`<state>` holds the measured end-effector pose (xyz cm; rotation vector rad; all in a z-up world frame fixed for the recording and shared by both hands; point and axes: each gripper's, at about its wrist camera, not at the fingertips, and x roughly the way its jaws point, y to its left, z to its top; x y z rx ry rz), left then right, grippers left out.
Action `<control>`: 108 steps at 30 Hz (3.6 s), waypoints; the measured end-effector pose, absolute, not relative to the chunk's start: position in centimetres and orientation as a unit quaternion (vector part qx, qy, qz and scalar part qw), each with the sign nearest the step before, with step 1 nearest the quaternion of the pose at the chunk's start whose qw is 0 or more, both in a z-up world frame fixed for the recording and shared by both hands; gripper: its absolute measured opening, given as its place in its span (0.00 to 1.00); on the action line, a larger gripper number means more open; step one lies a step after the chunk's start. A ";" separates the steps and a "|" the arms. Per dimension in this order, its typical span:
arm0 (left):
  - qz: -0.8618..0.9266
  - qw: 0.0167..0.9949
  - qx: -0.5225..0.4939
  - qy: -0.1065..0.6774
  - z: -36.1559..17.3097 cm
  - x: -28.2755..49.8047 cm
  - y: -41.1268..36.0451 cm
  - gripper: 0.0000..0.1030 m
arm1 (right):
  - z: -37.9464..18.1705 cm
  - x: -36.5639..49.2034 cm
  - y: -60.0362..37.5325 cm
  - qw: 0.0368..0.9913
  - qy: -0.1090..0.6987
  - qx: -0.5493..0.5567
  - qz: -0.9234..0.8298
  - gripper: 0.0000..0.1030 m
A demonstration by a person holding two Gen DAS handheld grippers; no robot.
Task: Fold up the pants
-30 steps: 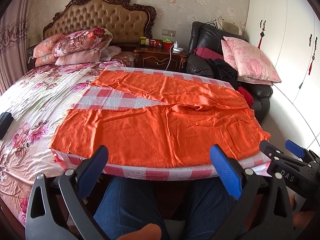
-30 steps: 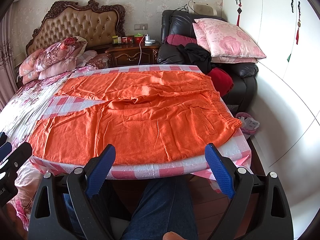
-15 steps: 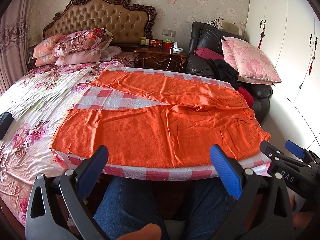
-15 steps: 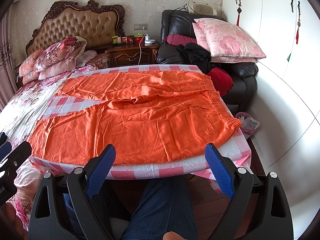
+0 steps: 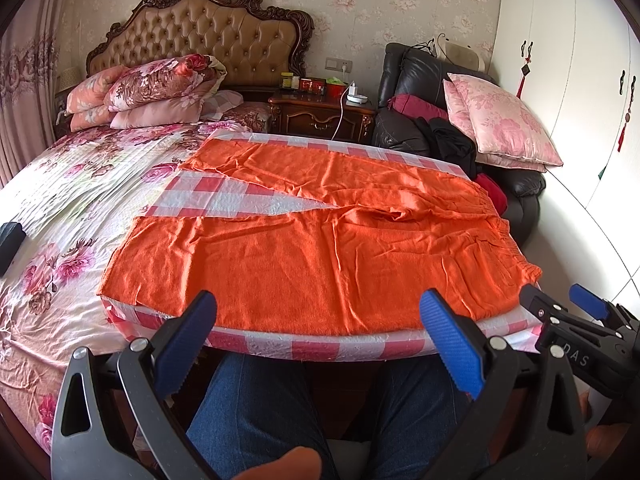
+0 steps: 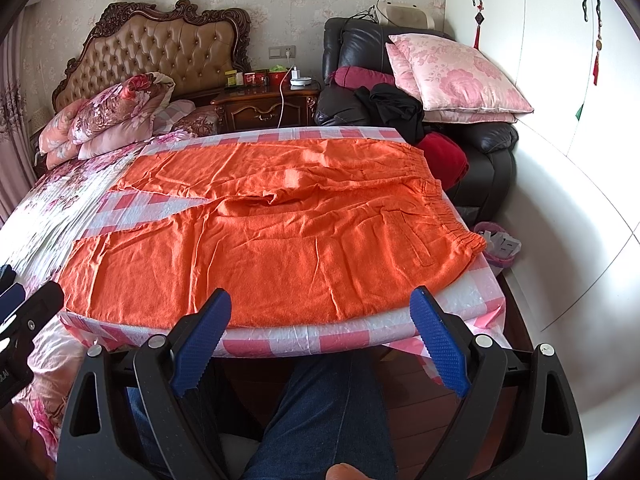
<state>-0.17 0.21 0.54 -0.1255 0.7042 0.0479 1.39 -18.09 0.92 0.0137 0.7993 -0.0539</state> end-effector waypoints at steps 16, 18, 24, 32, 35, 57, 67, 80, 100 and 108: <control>-0.034 0.938 -0.078 0.336 -1.3 7.5 3.5 0.98 | -2.3 17.0 -27.4 0.884 0.468 0.025 0.004 0.85; -0.044 0.933 -0.083 0.348 -2.3 9.3 4.2 0.98 | -2.9 21.5 -29.4 0.871 0.491 0.014 0.003 0.86; -0.033 0.925 -0.115 0.361 -4.4 12.5 7.5 0.98 | -5.7 35.8 -32.5 0.831 0.554 -0.029 0.025 0.86; 0.028 0.905 -0.133 0.404 -7.7 13.0 14.4 0.97 | -9.9 48.8 -33.8 0.812 0.574 -0.102 0.018 0.83; 0.043 0.898 -0.149 0.412 -8.2 13.5 16.8 0.97 | -11.3 51.6 -33.1 0.803 0.583 -0.122 0.030 0.83; 0.043 0.780 -0.428 0.454 -9.9 48.0 35.2 0.52 | -5.6 46.8 -30.3 0.852 0.507 -0.061 0.120 0.02; 0.059 0.710 -0.498 0.494 -14.3 54.6 34.4 0.52 | 2.2 30.6 -28.1 0.889 0.399 -0.046 0.220 0.02; 0.055 0.713 -0.493 0.495 -12.1 51.9 34.8 0.01 | 0.5 25.9 -30.7 0.895 0.392 -0.032 0.212 0.02; 0.011 0.769 -0.483 0.418 -15.8 8.9 30.2 0.01 | -9.6 11.6 -34.4 0.867 0.468 0.021 0.169 0.03; 0.002 0.781 -0.490 0.388 -15.4 9.2 29.7 0.01 | -11.5 6.9 -40.9 0.824 0.462 0.317 0.089 0.13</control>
